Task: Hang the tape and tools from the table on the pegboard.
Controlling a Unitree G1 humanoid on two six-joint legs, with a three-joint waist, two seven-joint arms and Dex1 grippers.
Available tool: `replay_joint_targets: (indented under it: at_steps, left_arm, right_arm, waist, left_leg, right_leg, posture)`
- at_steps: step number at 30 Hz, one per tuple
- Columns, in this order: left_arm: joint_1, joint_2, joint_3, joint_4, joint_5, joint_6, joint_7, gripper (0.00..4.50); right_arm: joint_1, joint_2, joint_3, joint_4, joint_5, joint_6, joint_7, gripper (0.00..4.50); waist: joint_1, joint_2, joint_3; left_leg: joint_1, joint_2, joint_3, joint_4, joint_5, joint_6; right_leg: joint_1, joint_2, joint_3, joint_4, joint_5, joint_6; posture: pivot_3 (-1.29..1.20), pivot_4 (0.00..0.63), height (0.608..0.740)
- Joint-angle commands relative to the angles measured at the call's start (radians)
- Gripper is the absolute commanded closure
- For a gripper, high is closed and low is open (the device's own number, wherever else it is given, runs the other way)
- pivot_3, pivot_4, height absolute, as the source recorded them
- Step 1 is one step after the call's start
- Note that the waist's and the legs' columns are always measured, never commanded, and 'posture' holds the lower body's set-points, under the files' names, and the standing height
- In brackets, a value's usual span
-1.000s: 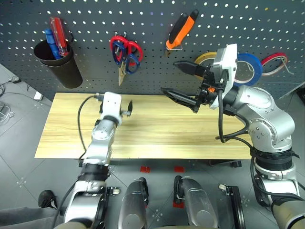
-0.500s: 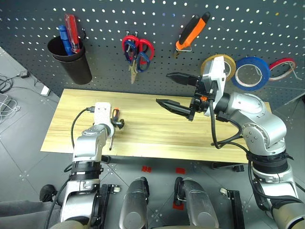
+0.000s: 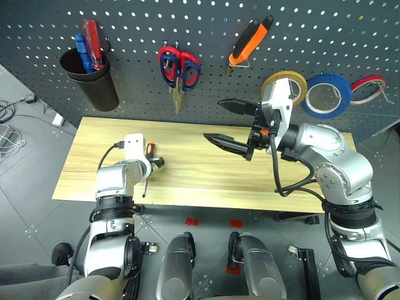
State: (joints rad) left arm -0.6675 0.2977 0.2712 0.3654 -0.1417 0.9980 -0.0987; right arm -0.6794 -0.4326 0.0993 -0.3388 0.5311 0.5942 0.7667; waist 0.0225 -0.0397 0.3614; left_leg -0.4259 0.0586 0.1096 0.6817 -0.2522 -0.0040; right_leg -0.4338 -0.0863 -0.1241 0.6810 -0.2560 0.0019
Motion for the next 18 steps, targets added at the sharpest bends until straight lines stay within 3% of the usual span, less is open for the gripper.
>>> replay_joint_targets:
  at_steps: [1,4,9,14,18]
  left_arm:
    - [-0.026,0.009,0.024,0.03,-0.025,-0.016,-0.007,0.21]
    - [-0.042,0.003,0.029,0.075,-0.033,-0.041,-0.007,0.77]
    - [-0.059,-0.003,0.046,0.116,-0.053,-0.051,-0.012,2.3]
    - [-0.017,-0.004,0.034,0.041,-0.067,-0.015,-0.016,3.77]
    - [0.043,0.006,0.002,-0.118,-0.081,-0.018,-0.046,3.94]
  right_arm:
    - [0.009,-0.007,-0.018,-0.042,0.011,-0.013,0.004,0.0]
    - [0.013,-0.012,-0.014,-0.045,0.008,-0.008,0.004,0.0]
    - [0.012,-0.011,-0.021,-0.052,0.01,-0.007,-0.009,0.0]
    - [0.021,-0.014,-0.021,-0.06,0.011,-0.003,-0.013,0.0]
    - [0.069,-0.049,-0.026,-0.058,0.018,0.006,0.018,0.0]
  waist:
    - [0.001,0.0,0.0]
    - [0.001,0.0,0.0]
    - [0.0,0.0,-0.001]
    - [0.0,-0.001,-0.011]
    - [0.0,-0.002,-0.011]
  left_leg:
    - [0.0,0.0,0.0,0.0,0.0,0.0]
    - [0.0,0.0,0.0,0.0,0.0,0.0]
    - [0.0,0.0,0.0,0.0,0.0,0.0]
    - [0.0,-0.001,0.0,0.0,0.0,0.0]
    - [0.0,0.0,0.0,0.0,0.0,0.0]
  right_leg:
    - [0.0,0.0,0.0,0.0,0.0,0.0]
    - [0.0,0.0,0.0,0.0,0.0,0.0]
    - [0.0,0.0,0.0,0.0,0.0,0.0]
    - [0.0,0.0,0.0,0.0,0.0,0.0]
    - [0.0,0.0,0.0,0.0,0.0,0.0]
  posture:
    - [0.02,0.302,0.74]
    - [0.02,0.293,0.74]
    - [0.01,0.287,0.74]
    - [0.0,0.28,0.74]
    - [-0.01,0.285,0.74]
